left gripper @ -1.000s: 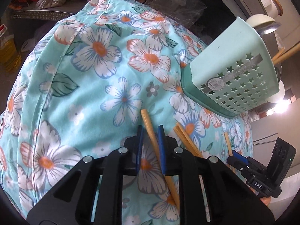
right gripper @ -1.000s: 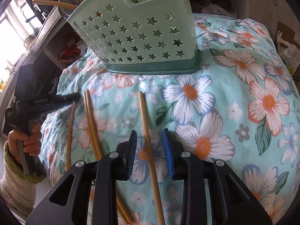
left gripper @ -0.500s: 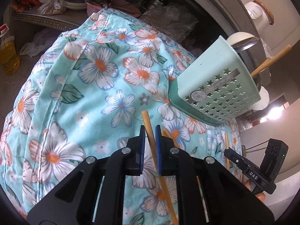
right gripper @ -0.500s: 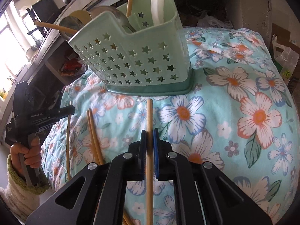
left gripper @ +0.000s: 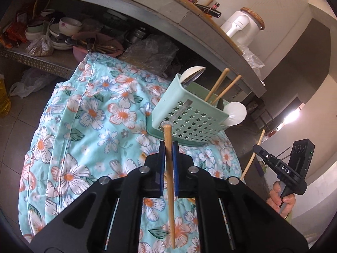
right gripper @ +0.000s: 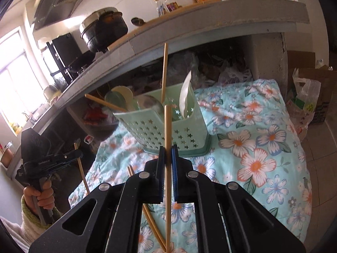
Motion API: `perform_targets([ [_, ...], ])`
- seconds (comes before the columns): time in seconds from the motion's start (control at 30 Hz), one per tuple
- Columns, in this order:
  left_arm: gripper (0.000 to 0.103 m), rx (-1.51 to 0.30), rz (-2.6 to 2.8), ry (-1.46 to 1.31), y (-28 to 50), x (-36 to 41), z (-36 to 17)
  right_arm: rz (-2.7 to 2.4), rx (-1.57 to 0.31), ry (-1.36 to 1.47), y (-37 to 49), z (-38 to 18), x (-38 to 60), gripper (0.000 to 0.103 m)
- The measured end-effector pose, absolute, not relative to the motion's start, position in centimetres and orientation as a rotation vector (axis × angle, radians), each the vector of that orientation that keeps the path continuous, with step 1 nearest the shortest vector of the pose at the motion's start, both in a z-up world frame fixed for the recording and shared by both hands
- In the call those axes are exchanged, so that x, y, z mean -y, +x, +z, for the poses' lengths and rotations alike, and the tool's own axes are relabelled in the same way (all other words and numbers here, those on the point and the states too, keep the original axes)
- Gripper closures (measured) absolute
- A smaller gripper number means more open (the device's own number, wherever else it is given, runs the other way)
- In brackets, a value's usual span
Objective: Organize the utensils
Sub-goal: 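Lower the left tool's chopstick into the holder and open while the right tool carries its chopstick over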
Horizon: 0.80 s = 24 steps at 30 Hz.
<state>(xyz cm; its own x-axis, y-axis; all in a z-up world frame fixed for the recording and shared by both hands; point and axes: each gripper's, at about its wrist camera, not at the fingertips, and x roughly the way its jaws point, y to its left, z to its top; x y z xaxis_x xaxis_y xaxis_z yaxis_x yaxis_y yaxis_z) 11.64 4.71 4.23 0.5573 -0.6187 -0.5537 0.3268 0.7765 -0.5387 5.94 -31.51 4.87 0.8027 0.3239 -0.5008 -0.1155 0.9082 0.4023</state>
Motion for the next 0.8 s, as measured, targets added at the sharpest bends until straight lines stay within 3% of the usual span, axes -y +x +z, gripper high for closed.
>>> perform_targets([
  [0.4,0.098,-0.597,-0.678,-0.39,9.6,-3.5,11.9,0.226,-0.512,0.395,3.8,6.8,32.7,0.097],
  [0.8,0.098,-0.227,-0.636,-0.382,12.2,0.1,20.5,0.22,-0.518,0.398,3.6,6.6,33.0,0.097],
])
